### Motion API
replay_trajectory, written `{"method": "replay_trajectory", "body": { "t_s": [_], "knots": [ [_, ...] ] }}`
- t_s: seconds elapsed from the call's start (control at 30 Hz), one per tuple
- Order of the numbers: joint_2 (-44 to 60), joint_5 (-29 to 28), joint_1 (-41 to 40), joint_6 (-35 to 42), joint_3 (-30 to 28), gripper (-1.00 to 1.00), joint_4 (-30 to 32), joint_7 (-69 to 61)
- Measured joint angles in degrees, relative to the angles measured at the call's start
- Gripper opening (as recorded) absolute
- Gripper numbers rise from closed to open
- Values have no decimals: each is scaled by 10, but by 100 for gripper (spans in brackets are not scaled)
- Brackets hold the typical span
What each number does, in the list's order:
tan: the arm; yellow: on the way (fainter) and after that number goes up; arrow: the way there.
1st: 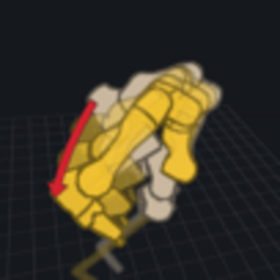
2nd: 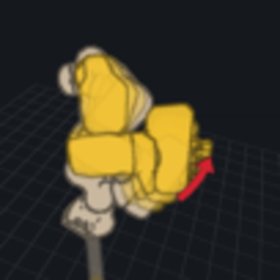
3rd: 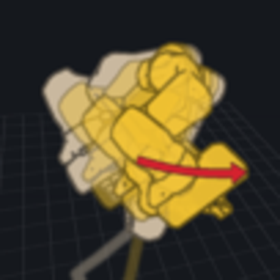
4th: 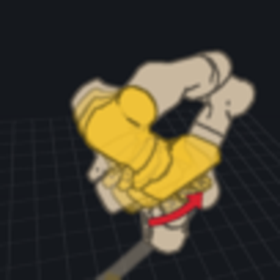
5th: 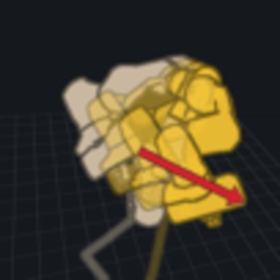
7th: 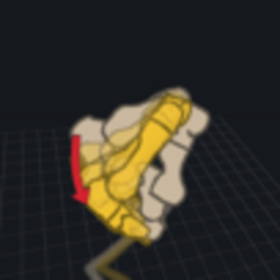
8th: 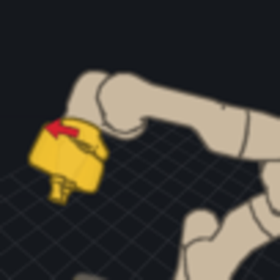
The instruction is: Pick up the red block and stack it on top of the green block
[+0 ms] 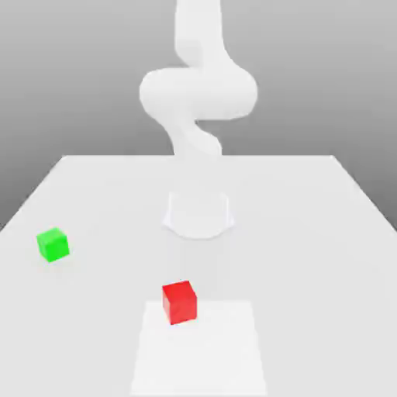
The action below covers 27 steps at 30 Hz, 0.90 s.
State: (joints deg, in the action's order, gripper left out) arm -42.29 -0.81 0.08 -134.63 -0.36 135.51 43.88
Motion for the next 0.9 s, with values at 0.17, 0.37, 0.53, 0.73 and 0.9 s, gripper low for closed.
{"method": "replay_trajectory", "body": {
  "t_s": [0.17,0.37,0.53,0.73,0.9],
  "knots": [
    [86,-19,4,-68,-17,0,87,-48],
    [191,-33,9,-149,-44,0,194,-114],
    [301,-31,17,-232,-75,0,291,-187],
    [477,47,10,-372,-54,0,309,-273],
    [518,62,-15,-407,-26,-100,303,-285]
  ]
}}
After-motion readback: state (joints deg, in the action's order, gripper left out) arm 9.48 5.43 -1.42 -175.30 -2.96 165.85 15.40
